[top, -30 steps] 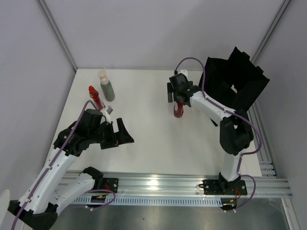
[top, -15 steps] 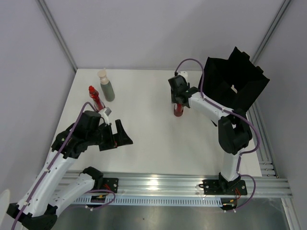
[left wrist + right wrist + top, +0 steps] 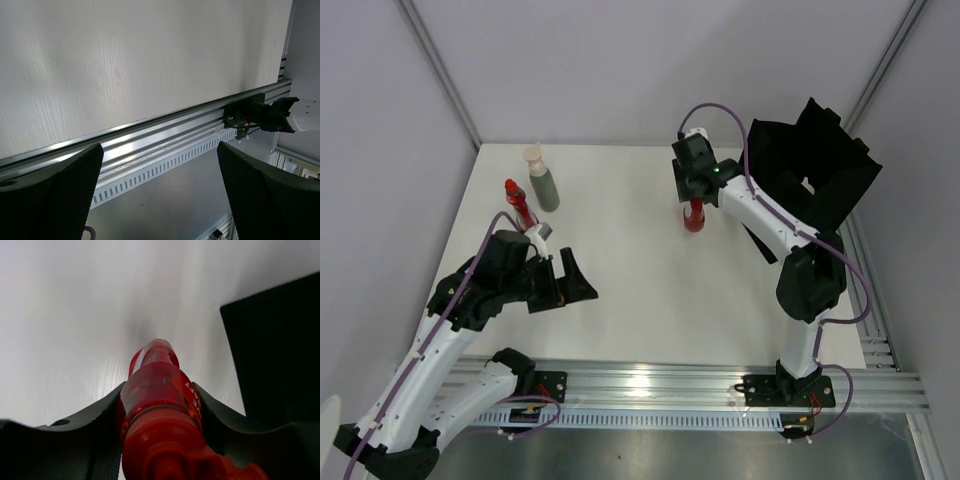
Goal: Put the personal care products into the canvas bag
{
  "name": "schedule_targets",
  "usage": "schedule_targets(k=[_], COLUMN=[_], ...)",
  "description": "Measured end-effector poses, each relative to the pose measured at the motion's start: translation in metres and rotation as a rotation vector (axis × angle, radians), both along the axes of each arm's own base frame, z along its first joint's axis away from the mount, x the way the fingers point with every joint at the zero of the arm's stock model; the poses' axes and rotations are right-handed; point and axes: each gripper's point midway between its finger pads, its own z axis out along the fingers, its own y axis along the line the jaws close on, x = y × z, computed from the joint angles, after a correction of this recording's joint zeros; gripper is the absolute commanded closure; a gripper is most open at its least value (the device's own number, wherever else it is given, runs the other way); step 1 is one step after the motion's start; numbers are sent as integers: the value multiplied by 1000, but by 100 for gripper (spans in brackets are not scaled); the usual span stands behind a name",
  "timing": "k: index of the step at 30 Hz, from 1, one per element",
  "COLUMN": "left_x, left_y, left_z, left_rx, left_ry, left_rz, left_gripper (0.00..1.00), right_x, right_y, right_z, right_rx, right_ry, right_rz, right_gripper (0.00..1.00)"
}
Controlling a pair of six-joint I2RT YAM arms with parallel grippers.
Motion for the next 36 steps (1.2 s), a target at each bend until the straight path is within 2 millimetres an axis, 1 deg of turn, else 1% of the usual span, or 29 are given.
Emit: schedule_targets(k=[3, 5, 8, 9, 10, 12, 15, 18, 21, 25, 28, 32, 36], left_x=[2, 4, 6, 7, 8, 10, 12, 12, 12, 12, 13, 13, 13], left_y=[-1, -2, -3, -4, -5, -7, -10, -11, -13, -15, -16, -16, -16], left_z=[2, 3, 4, 5, 6, 7, 8, 8, 9, 11, 11, 10, 10], left_rx=[-7, -12, -18, -21, -26, -33, -42, -45, -54, -66, -67, -65, -65], left_ry=[-10, -15, -23, -26, -32, -36, -35, -31, -36, -39, -36, -33, -35], left_rz=[1, 4, 4, 3, 1, -2, -10, -15, -21, -30, -33, -33, -32], left_gripper=[1, 1, 1, 1, 1, 1, 1, 1, 1, 1, 1, 1, 1], right_x=[7, 10, 11, 10, 11, 11, 10, 9, 9, 11, 10, 10, 11], right_y=[7, 7, 6, 3, -1, -12, -40, -77, -123, -175, -197, -217, -237], right_z=[44, 72, 121, 143, 152, 178, 209, 227, 243, 262, 273, 286, 291], right_rx=[29, 52, 89, 104, 111, 129, 148, 159, 158, 163, 175, 188, 191], right_ry=[-61, -100, -164, -194, -209, -250, -304, -335, -363, -417, -451, -495, -515], right_rz=[41, 57, 79, 84, 78, 67, 34, -25, -115, -227, -274, -310, -343], right_gripper=[100, 100, 100, 100, 100, 100, 100, 100, 100, 100, 100, 100, 100])
